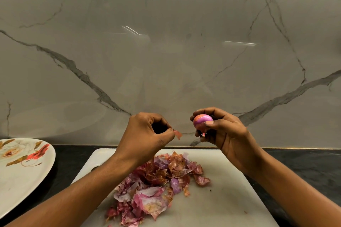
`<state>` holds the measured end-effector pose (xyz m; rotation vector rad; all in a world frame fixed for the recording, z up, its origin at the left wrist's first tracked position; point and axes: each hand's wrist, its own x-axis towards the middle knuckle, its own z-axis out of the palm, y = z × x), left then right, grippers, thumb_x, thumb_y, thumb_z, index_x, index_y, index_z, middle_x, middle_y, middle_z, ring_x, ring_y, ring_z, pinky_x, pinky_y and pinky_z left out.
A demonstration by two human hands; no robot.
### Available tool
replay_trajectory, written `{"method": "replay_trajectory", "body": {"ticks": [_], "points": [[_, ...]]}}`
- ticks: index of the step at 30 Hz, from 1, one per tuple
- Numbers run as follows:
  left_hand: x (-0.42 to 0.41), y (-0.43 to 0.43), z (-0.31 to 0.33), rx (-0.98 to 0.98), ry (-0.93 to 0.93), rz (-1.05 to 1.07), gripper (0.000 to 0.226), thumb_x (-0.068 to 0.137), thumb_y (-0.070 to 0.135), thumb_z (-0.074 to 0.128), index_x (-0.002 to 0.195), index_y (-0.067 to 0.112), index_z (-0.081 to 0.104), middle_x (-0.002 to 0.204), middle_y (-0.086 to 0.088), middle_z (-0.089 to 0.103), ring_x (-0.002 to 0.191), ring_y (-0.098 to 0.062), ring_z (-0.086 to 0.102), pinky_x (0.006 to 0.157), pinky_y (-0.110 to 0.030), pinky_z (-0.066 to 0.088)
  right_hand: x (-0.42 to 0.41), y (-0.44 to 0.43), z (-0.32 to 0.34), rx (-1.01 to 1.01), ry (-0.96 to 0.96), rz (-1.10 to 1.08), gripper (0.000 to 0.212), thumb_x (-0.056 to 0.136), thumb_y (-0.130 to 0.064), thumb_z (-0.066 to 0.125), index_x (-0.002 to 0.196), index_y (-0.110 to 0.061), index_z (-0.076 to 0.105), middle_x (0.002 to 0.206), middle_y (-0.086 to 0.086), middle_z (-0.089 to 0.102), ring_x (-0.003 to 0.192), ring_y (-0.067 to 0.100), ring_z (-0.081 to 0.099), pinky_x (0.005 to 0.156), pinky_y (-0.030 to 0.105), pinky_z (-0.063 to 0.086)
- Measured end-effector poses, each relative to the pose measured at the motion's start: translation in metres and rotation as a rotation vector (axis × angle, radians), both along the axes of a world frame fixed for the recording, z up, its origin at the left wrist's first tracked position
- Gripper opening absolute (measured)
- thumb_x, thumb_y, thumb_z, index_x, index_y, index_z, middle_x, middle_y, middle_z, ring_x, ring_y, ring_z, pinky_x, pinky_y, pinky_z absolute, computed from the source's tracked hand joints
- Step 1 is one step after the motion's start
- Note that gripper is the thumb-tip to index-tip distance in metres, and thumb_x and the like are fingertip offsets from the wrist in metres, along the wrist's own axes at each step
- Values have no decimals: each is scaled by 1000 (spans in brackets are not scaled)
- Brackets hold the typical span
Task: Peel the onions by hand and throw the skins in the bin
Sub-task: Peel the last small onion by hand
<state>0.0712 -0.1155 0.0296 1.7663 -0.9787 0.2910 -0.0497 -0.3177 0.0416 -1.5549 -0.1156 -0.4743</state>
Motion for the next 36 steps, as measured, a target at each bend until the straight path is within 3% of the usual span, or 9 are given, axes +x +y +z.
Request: {"method": "replay_trajectory", "body": {"ticks": [5, 8, 13, 22, 27, 31, 34, 36], "points": [[0, 0, -1, 17, -31, -52, 15, 86, 7, 79, 93, 19, 82, 83, 13, 77, 81, -3, 73, 67, -15, 57, 0, 5, -2, -109, 87, -42, 29, 83, -25, 81, 112, -27, 79, 115, 10, 73, 96, 25, 73, 88, 34, 61], [0, 0, -2, 21, -35, -96, 20, 89, 4, 76, 93, 22, 84, 85, 14, 78, 82, -4, 74, 67, -17, 58, -1, 6, -1, -116, 110, -56, 40, 80, -26, 84, 119, -28, 76, 114, 10, 75, 99, 32, 74, 89, 36, 62], [-2, -2, -4, 15, -20, -135, 11, 93, 12, 76, 94, 18, 85, 83, 14, 79, 77, -5, 74, 62, -14, 54, -2, 8, 0, -147, 124, -45, 39, 80, -25, 80, 119, -18, 75, 108, 11, 78, 89, 26, 75, 74, 27, 60], [-1, -1, -2, -51, -34, -184, 8, 93, 22, 79, 99, 22, 85, 85, 13, 79, 82, -14, 74, 63, -27, 61, 0, 3, -7, -298, 79, -47, 41, 81, -9, 85, 119, -19, 77, 110, 4, 79, 102, 26, 76, 81, 30, 63], [1, -2, -4, -19, -27, -196, 9, 91, 17, 81, 99, 20, 85, 87, 10, 79, 84, -14, 75, 63, -23, 58, 1, 3, -11, -412, 36, -85, 56, 78, -7, 90, 128, -25, 72, 117, -4, 78, 106, 20, 76, 91, 34, 63], [0, -1, -4, -14, -13, -203, 10, 88, 24, 84, 97, 20, 86, 85, 12, 79, 82, -11, 75, 62, -22, 58, 2, 1, -13, -505, -12, -126, 50, 77, -9, 91, 123, -23, 75, 112, -4, 78, 101, 19, 76, 86, 34, 64], [-2, 0, -2, -24, -17, -218, 25, 82, 41, 81, 94, 20, 86, 82, 13, 79, 79, -9, 75, 61, -21, 57, 3, -1, -14, -574, -44, -172, 49, 77, -11, 92, 121, -26, 76, 112, -9, 77, 103, 17, 74, 85, 34, 64], [-2, -1, -2, -7, -10, -200, 22, 83, 39, 83, 92, 19, 86, 80, 14, 79, 76, -8, 75, 61, -19, 56, 5, -1, -16, -608, -61, -196, 50, 77, -12, 93, 121, -28, 76, 113, -12, 77, 105, 16, 73, 85, 35, 64]]}}
